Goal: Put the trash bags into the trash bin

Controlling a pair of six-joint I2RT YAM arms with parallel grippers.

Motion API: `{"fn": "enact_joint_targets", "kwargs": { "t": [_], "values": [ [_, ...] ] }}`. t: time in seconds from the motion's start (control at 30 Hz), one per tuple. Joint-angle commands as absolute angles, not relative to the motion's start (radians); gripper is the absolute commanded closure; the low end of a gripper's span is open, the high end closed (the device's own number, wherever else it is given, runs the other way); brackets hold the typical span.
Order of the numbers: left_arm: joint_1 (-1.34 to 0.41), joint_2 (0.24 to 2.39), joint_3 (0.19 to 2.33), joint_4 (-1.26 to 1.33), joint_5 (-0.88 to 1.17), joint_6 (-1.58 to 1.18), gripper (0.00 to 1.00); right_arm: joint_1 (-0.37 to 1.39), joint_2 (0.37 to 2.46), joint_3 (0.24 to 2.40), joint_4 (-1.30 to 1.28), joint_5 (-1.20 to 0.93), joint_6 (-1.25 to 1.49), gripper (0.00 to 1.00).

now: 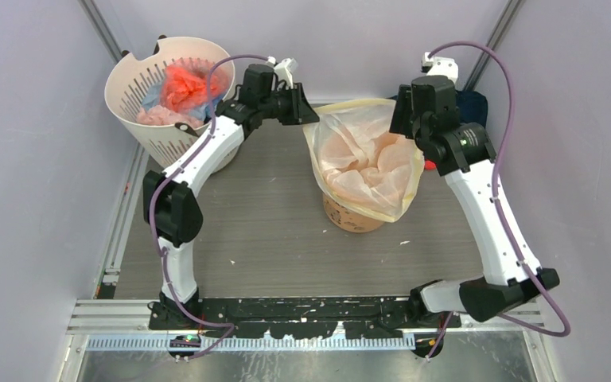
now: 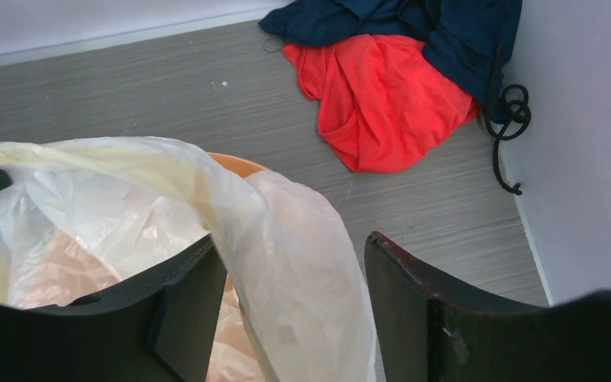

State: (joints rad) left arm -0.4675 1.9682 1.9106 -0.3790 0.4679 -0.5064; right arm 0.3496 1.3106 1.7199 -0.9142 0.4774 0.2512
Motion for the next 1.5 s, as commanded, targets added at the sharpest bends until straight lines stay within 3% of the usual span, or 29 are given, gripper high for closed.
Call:
{"fn": "enact_joint_targets", "kwargs": {
  "t": [0.0,0.17,0.23,0.47,1.13,1.47],
  "values": [
    [-0.451,1.991,1.996,-0.392,0.51,-0.484,0.72,0.309,1.358,1.765,-0.896,0.47,0.225,0.39],
    [-0.449,2.026,2.044,-0.402,0.523,-0.483,0.72,0.219,1.369,1.74,-0.861,0.43,0.259,0.74],
    [-0.449,2.036,2.048,-0.401,0.53,-0.486,0.72,0.183,1.372,1.726,-0.845,0.435,0.274,0.8],
    [-0.45,2.063,2.028,-0.385,0.536,-0.489,0.72,0.061,1.409,1.611,-0.75,0.307,0.353,0.84],
    [-0.481,2.049,1.877,-0.35,0.567,-0.471,0.79,-0.032,1.402,1.23,-0.547,0.06,0.487,0.87],
    [-0.486,1.896,1.543,-0.165,0.541,-0.52,0.81,-0.032,1.307,0.985,-0.419,-0.017,0.545,0.87]
  ]
}}
